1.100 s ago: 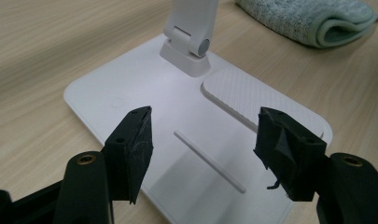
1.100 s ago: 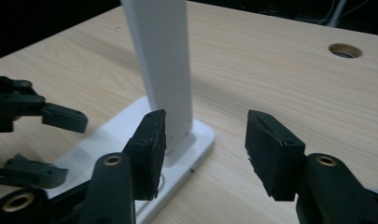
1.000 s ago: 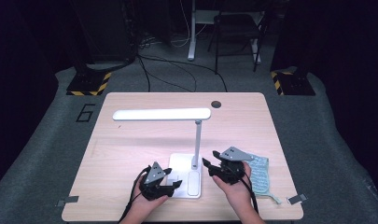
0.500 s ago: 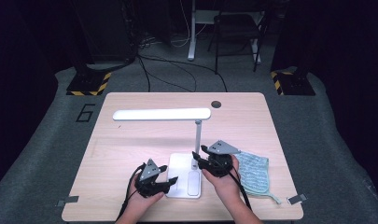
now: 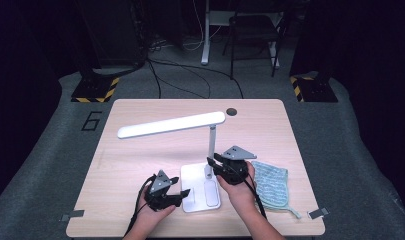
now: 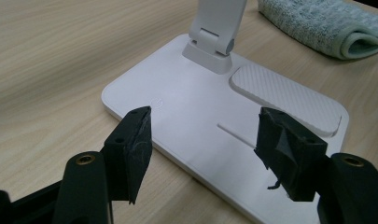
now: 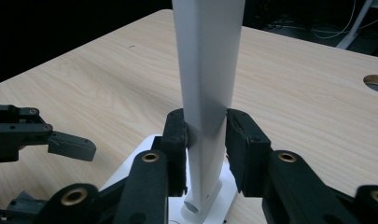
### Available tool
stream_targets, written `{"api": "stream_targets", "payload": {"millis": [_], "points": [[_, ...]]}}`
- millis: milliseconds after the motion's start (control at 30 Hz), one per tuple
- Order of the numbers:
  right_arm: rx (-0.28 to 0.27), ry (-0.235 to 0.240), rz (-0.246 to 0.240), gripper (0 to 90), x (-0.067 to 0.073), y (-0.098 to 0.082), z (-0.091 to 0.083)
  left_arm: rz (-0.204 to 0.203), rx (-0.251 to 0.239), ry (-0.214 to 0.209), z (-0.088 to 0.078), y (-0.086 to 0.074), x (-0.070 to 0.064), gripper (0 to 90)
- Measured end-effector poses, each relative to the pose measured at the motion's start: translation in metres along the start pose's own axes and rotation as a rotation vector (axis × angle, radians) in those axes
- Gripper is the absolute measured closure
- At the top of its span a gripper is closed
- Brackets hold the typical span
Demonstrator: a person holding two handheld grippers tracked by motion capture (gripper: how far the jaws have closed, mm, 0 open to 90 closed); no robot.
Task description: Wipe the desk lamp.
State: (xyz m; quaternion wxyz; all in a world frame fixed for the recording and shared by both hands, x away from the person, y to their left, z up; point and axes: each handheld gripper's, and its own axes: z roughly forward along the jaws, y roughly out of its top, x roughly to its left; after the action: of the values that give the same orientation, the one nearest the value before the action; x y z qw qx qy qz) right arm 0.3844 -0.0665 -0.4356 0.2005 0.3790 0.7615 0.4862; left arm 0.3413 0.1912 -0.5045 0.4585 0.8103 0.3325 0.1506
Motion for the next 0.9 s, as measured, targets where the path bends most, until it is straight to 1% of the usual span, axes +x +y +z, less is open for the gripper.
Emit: {"api": "stream_targets", "payload": {"millis": [33,67,100,133,167,200,300,333,367,400,433,500,533,567,600,633,700,733,767,800,833,900], "points": [[0.005,0.005,0.002,71.4,0.000,0.001,0.000,-0.003,-0.004,0.004,0.001,0.000,0.000,36.0],[0.008,0.006,0.002,72.4,0.000,0.002,0.001,-0.015,-0.003,0.000,0.001,-0.001,-0.001,36.0],[0.012,0.009,0.000,73.3,0.000,0.003,0.002,-0.010,-0.007,0.005,0.001,-0.001,0.000,36.0],[0.014,0.012,-0.009,74.3,0.000,0.004,0.003,0.007,0.004,0.007,0.001,-0.001,0.001,36.0],[0.022,0.016,-0.006,75.1,0.001,0.005,0.003,-0.003,-0.002,0.012,0.002,-0.001,0.000,36.0],[0.027,0.024,-0.021,75.8,0.000,0.007,0.004,-0.006,-0.003,0.014,0.003,-0.001,0.000,36.0],[0.032,0.041,-0.025,76.8,0.002,0.010,0.007,-0.014,0.000,0.018,0.003,-0.002,0.000,36.0],[0.023,0.048,-0.036,76.9,0.001,0.011,0.008,-0.012,0.012,0.006,0.002,-0.001,0.001,36.0],[0.018,0.048,-0.037,77.0,0.002,0.012,0.008,-0.007,0.009,0.010,0.002,-0.001,0.002,36.0],[0.021,0.050,-0.037,77.0,0.001,0.013,0.008,-0.013,0.012,0.007,0.002,-0.002,0.002,36.0],[0.018,0.052,-0.043,77.0,0.001,0.015,0.009,-0.006,0.013,0.010,0.002,-0.002,0.003,36.0],[0.021,0.062,-0.040,77.0,-0.001,0.016,0.010,-0.008,0.004,0.025,0.004,-0.002,0.002,36.0],[0.017,0.062,-0.043,77.0,-0.001,0.016,0.011,-0.007,0.006,0.025,0.004,-0.002,0.003,36.0],[0.014,0.062,-0.045,77.0,-0.002,0.016,0.012,-0.013,0.017,0.012,0.004,-0.002,0.003,36.0],[0.012,0.065,-0.051,77.0,-0.003,0.017,0.013,-0.009,0.023,0.011,0.004,-0.002,0.004,36.0],[0.013,0.063,-0.048,76.9,-0.003,0.017,0.014,-0.004,0.019,0.017,0.004,-0.002,0.004,35.9],[0.011,0.067,-0.052,76.9,-0.004,0.018,0.016,-0.008,0.014,0.030,0.005,-0.003,0.005,35.4],[0.006,0.069,-0.052,76.9,-0.005,0.018,0.017,-0.019,0.019,0.022,0.006,-0.003,0.005,35.3],[0.005,0.071,-0.042,76.8,-0.005,0.018,0.018,-0.018,0.027,0.021,0.006,-0.003,0.006,35.2],[0.002,0.074,-0.050,76.8,-0.006,0.019,0.019,-0.019,0.031,0.024,0.006,-0.003,0.007,35.0],[0.002,0.076,-0.051,76.8,-0.006,0.019,0.021,-0.025,0.015,0.037,0.007,-0.004,0.007,34.5],[-0.001,0.080,-0.047,76.5,-0.007,0.020,0.023,-0.032,0.015,0.040,0.008,-0.004,0.008,33.7]]}}
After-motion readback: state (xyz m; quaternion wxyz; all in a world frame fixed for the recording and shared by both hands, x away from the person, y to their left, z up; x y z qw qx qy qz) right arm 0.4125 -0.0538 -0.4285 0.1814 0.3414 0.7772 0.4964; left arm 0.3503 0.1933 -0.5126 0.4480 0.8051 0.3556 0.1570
